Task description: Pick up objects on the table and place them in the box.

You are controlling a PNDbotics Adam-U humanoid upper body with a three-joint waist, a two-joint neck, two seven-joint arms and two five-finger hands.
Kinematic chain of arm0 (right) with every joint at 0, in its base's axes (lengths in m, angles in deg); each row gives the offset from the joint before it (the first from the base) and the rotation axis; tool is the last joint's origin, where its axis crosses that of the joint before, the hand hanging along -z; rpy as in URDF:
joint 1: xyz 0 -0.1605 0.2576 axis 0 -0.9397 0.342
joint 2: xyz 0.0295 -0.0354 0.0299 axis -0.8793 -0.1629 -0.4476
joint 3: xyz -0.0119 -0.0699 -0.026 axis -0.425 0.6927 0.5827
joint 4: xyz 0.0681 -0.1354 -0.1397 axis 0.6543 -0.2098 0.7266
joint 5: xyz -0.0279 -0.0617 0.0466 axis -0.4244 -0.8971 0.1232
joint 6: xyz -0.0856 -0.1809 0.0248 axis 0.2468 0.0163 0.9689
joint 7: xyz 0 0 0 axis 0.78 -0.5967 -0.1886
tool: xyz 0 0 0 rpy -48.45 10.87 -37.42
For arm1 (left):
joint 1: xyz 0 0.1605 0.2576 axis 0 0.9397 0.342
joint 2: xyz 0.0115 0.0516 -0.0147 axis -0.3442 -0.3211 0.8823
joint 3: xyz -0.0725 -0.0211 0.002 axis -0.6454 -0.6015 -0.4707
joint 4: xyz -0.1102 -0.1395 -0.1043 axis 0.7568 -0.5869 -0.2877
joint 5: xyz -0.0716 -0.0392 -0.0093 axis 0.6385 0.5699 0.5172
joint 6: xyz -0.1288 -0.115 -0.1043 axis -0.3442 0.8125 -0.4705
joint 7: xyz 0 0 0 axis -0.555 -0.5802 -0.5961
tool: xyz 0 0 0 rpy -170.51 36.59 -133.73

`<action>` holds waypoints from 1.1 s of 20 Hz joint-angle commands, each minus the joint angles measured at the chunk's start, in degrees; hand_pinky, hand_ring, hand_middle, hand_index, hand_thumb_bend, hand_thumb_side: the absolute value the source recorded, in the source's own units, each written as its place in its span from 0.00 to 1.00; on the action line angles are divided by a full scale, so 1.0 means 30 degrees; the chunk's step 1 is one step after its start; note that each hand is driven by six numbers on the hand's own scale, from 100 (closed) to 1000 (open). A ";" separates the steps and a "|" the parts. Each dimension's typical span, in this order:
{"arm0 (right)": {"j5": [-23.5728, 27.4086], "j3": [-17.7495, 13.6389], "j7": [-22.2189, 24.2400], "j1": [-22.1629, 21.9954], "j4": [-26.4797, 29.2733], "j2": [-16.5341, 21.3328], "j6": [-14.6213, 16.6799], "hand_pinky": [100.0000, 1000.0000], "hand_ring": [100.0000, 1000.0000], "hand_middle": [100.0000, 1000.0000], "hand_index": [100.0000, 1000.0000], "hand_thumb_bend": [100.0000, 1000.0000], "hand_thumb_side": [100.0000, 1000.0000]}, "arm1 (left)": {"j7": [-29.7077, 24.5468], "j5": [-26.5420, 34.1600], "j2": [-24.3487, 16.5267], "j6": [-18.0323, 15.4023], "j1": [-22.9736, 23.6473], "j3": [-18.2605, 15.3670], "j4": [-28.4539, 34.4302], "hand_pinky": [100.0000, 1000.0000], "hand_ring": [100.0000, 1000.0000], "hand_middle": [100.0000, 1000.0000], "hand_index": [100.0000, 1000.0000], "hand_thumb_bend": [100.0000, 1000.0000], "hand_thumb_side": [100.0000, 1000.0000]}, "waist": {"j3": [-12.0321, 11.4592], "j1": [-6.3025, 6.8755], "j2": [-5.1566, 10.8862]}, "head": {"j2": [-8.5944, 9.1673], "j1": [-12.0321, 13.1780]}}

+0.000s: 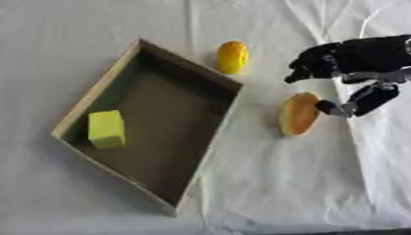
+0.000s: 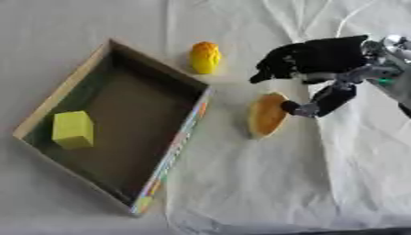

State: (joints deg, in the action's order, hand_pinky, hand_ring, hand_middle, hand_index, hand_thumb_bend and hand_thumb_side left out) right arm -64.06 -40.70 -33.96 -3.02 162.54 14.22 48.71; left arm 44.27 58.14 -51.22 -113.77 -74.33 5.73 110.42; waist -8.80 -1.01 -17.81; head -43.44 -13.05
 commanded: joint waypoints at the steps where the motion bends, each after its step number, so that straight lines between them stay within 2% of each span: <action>1: -0.0531 -0.0020 -0.0203 0.0317 -0.0099 0.0248 -0.0026 0.97 0.95 0.82 1.00 0.00 0.22 | -0.0105 0.0174 -0.0272 0.0011 -0.0124 -0.0076 0.0308 0.84 0.72 0.70 0.81 0.00 0.55 | -0.0024 0.0019 0.0272 | 0.0268 -0.0390; 5: -0.1154 0.0260 -0.0103 0.0565 -0.0392 -0.0047 0.0050 0.97 0.95 0.83 1.00 0.00 0.26 | -0.0183 0.0216 -0.0241 0.0023 -0.0125 -0.0048 0.0308 0.84 0.72 0.70 0.81 0.00 0.55 | -0.0059 0.0021 0.0241 | 0.0289 -0.0670; 10: -0.1756 0.0628 0.0382 0.0587 -0.0755 -0.0255 0.0209 0.98 0.95 0.83 1.00 0.00 0.39 | -0.0212 0.0257 -0.0217 0.0036 -0.0155 -0.0053 0.0308 0.84 0.72 0.70 0.81 0.00 0.55 | -0.0081 -0.0020 0.0199 | 0.0230 -0.0754; 13: -0.2055 0.0837 0.0823 0.0525 -0.1058 -0.0415 0.0285 0.97 0.94 0.79 0.96 0.00 0.39 | -0.0212 0.0291 -0.0212 0.0040 -0.0172 -0.0059 0.0308 0.84 0.72 0.69 0.81 0.00 0.55 | -0.0100 -0.0027 0.0187 | 0.0162 -0.0741; 14: -0.2061 0.0889 0.0930 0.0503 -0.1152 -0.0477 0.0297 0.97 0.94 0.76 0.94 0.00 0.36 | -0.0220 0.0292 -0.0203 0.0043 -0.0168 -0.0062 0.0308 0.84 0.72 0.69 0.81 0.00 0.55 | -0.0104 -0.0025 0.0180 | 0.0142 -0.0741; 16: -0.1886 0.0943 0.1096 0.0471 -0.1267 -0.0574 0.0281 0.96 0.91 0.64 0.86 0.00 0.26 | -0.0229 0.0293 -0.0173 0.0052 -0.0154 -0.0070 0.0308 0.84 0.72 0.69 0.81 0.00 0.55 | -0.0101 -0.0016 0.0167 | 0.0075 -0.0705; 18: -0.1374 0.0912 0.1009 0.0446 -0.1251 -0.0631 0.0118 0.93 0.86 0.54 0.77 0.00 0.26 | -0.0232 0.0292 -0.0156 0.0065 -0.0142 -0.0077 0.0308 0.84 0.72 0.69 0.81 0.00 0.55 | -0.0082 -0.0005 0.0159 | -0.0010 -0.0556; 19: -0.1052 0.0895 0.0882 0.0426 -0.1194 -0.0631 -0.0012 0.92 0.85 0.52 0.75 0.00 0.25 | -0.0234 0.0291 -0.0154 0.0068 -0.0141 -0.0077 0.0308 0.84 0.72 0.69 0.81 0.00 0.55 | -0.0074 -0.0002 0.0157 | -0.0047 -0.0475; 20: -0.0661 0.0866 0.0684 0.0390 -0.1101 -0.0635 -0.0176 0.89 0.79 0.45 0.69 0.00 0.24 | -0.0236 0.0292 -0.0147 0.0072 -0.0142 -0.0077 0.0308 0.84 0.72 0.69 0.81 0.00 0.55 | -0.0064 0.0003 0.0156 | -0.0080 -0.0365; 22: 0.0200 0.0812 0.0206 0.0276 -0.0925 -0.0598 -0.0727 0.81 0.67 0.38 0.62 0.00 0.22 | -0.0241 0.0292 -0.0134 0.0080 -0.0133 -0.0077 0.0308 0.84 0.71 0.69 0.81 0.00 0.55 | -0.0057 0.0000 0.0156 | -0.0100 -0.0265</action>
State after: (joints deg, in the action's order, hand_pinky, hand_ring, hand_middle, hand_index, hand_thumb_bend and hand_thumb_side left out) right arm -64.97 -37.74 -32.71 -2.47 159.11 11.05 47.36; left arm 43.68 58.79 -50.71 -113.53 -74.42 5.76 110.42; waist -9.00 -1.15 -18.10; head -43.35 -14.17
